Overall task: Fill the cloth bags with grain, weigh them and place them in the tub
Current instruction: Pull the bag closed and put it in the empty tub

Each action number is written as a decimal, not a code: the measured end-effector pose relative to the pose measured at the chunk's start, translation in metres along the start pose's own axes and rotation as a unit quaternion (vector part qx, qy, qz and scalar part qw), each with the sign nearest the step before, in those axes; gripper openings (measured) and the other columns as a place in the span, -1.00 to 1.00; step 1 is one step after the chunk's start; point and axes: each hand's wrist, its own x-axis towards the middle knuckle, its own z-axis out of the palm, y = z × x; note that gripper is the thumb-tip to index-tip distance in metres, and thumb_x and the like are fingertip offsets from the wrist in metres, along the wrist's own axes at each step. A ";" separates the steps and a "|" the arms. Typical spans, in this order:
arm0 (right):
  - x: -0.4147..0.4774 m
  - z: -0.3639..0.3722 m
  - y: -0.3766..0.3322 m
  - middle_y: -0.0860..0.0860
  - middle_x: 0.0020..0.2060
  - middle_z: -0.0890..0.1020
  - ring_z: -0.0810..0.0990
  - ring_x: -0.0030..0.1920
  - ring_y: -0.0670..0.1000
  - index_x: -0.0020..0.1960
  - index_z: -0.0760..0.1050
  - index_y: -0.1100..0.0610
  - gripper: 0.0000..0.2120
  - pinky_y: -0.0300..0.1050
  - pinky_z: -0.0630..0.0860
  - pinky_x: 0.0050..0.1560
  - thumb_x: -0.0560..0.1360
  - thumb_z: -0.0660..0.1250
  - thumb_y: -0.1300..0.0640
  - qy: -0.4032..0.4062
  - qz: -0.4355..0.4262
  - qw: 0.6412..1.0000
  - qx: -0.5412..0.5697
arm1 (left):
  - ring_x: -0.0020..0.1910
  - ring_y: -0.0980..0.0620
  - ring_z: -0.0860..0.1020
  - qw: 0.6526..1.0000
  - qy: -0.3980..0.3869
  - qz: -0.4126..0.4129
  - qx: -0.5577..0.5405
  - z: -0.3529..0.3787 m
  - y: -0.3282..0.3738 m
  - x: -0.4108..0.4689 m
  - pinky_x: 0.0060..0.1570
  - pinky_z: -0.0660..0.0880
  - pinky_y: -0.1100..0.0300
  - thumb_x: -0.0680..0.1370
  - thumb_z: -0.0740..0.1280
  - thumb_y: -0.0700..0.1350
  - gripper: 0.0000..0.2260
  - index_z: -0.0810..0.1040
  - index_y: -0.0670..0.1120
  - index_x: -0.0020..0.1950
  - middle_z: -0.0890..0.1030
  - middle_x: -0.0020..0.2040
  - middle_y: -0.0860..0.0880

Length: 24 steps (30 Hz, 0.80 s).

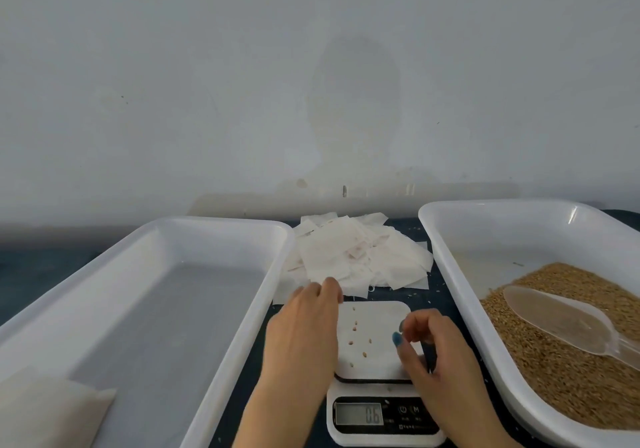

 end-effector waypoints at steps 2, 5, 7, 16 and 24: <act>-0.001 -0.001 0.005 -0.11 -0.20 0.53 0.54 -0.14 -0.05 -0.07 0.47 -0.05 -0.85 -0.27 0.48 -0.20 0.51 0.40 0.16 0.002 -0.001 1.000 0.008 | 0.11 0.03 0.46 0.999 -0.026 -0.007 0.036 0.012 0.000 0.019 -0.09 0.42 0.18 0.62 0.25 -0.20 -0.73 0.35 -0.06 0.30 0.45 0.22 -0.01; -0.006 -0.001 0.009 -0.13 -0.22 0.54 0.55 -0.13 -0.02 -0.07 0.48 0.00 -0.83 -0.28 0.45 -0.13 0.49 0.42 0.22 -0.001 0.008 1.000 0.026 | 0.30 -0.06 0.41 0.995 -0.063 -0.063 0.037 0.037 -0.026 0.047 0.18 0.40 0.12 0.63 0.22 -0.17 -0.65 0.29 -0.18 0.39 0.38 0.36 -0.12; -0.006 -0.001 0.010 -0.13 -0.18 0.55 0.56 -0.11 -0.03 -0.06 0.49 0.01 -0.83 -0.29 0.45 -0.11 0.49 0.42 0.23 -0.004 0.008 0.999 0.034 | 0.34 -0.09 0.38 0.993 -0.081 -0.070 0.047 0.049 -0.035 0.055 0.28 0.35 0.11 0.63 0.19 -0.16 -0.64 0.29 -0.22 0.41 0.38 0.38 -0.15; -0.006 0.001 0.009 -0.14 -0.17 0.56 0.57 -0.07 -0.05 -0.02 0.49 -0.01 -0.88 -0.35 0.45 -0.11 0.51 0.39 0.17 -0.004 0.017 0.998 0.061 | 0.41 -0.05 0.37 0.991 -0.058 -0.061 0.104 0.070 -0.044 0.060 0.30 0.40 0.12 0.64 0.27 -0.11 -0.67 0.37 -0.15 0.38 0.42 0.40 -0.10; -0.006 0.002 0.009 -0.09 -0.15 0.59 0.59 -0.08 -0.05 -0.01 0.49 -0.03 -0.88 -0.31 0.49 -0.13 0.52 0.38 0.15 -0.009 0.018 0.998 0.058 | 0.19 -0.04 0.51 0.984 -0.067 -0.085 0.139 0.065 -0.032 0.067 0.14 0.43 0.18 0.62 0.30 -0.15 -0.80 0.50 -0.15 0.23 0.54 0.21 -0.11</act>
